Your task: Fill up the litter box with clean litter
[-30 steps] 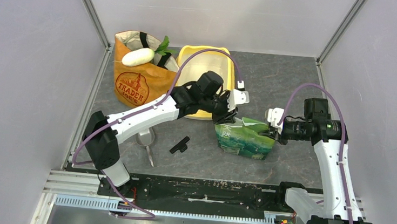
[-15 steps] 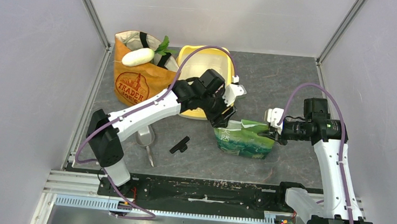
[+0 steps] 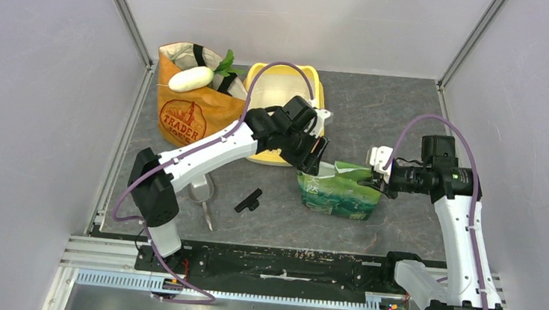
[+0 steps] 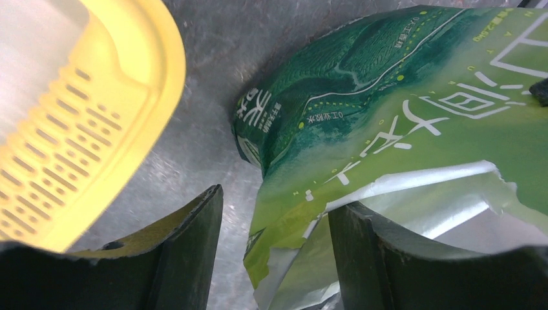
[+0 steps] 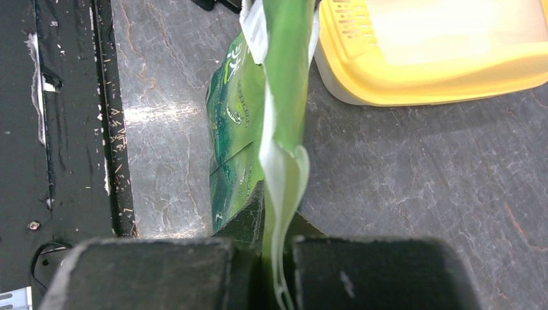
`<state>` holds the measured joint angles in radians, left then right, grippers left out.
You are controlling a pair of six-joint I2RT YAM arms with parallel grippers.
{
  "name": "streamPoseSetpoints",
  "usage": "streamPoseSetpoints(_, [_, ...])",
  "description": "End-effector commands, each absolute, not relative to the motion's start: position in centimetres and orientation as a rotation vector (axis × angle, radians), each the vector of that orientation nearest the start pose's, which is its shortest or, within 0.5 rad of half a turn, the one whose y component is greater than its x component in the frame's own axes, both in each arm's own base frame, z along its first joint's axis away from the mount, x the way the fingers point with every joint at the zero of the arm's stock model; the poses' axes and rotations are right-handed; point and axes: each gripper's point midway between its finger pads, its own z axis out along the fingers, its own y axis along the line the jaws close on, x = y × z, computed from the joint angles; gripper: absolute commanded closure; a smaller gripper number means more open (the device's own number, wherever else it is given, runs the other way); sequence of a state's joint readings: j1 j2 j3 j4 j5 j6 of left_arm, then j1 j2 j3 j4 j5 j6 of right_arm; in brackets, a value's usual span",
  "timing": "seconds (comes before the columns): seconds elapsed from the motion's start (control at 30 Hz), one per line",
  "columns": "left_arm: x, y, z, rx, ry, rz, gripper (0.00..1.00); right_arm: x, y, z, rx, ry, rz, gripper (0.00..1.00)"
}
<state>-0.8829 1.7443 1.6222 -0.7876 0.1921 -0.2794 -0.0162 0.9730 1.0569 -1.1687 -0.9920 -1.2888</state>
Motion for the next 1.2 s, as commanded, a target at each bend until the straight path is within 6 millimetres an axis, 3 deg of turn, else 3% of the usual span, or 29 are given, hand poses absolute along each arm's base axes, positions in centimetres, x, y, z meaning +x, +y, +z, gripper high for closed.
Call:
streamPoseSetpoints(0.0, [22.5, -36.2, 19.2, 0.691, 2.596, -0.741, 0.35, 20.4, 12.7, 24.3, -1.461, 1.457, 0.571, 1.0])
streamPoseSetpoints(0.13, [22.2, -36.6, 20.5, 0.636, 2.594, -0.796, 0.34, 20.4, 12.8, 24.2, -1.463, 1.459, 0.573, 1.0])
streamPoseSetpoints(0.2, [21.7, -37.0, 20.8, 0.619, 2.611, -0.841, 0.42, 20.3, 12.8, 24.1, -1.461, 1.462, 0.575, 1.0])
streamPoseSetpoints(0.33, [20.3, -38.6, 22.0, 0.628, 2.621, -1.012, 0.67, 20.2, 12.9, 24.1, -1.458, 1.46, 0.583, 1.0])
streamPoseSetpoints(0.5, [20.5, -41.5, 26.1, 0.617, 2.486, -1.238, 0.72, 20.3, 13.1, 24.6, -1.451, 1.452, 0.596, 1.0])
streamPoseSetpoints(0.67, [21.8, -43.9, 27.1, 0.582, 2.396, -1.328, 0.97, 19.7, 14.6, 25.9, -1.449, 1.412, 0.667, 1.0])
streamPoseSetpoints(0.83, [21.9, -46.1, 27.4, 0.539, 2.314, -1.474, 0.98, 19.6, 15.2, 25.6, -1.457, 1.405, 0.671, 1.0])
streamPoseSetpoints(0.97, [20.2, -47.5, 26.9, 0.565, 2.289, -1.589, 0.98, 20.7, 15.1, 25.4, -1.431, 1.425, 0.645, 1.0])
streamPoseSetpoints(1.17, [18.4, -47.7, 27.5, 0.547, 2.217, -1.807, 0.98, 20.9, 14.7, 24.8, -1.446, 1.44, 0.613, 1.0])
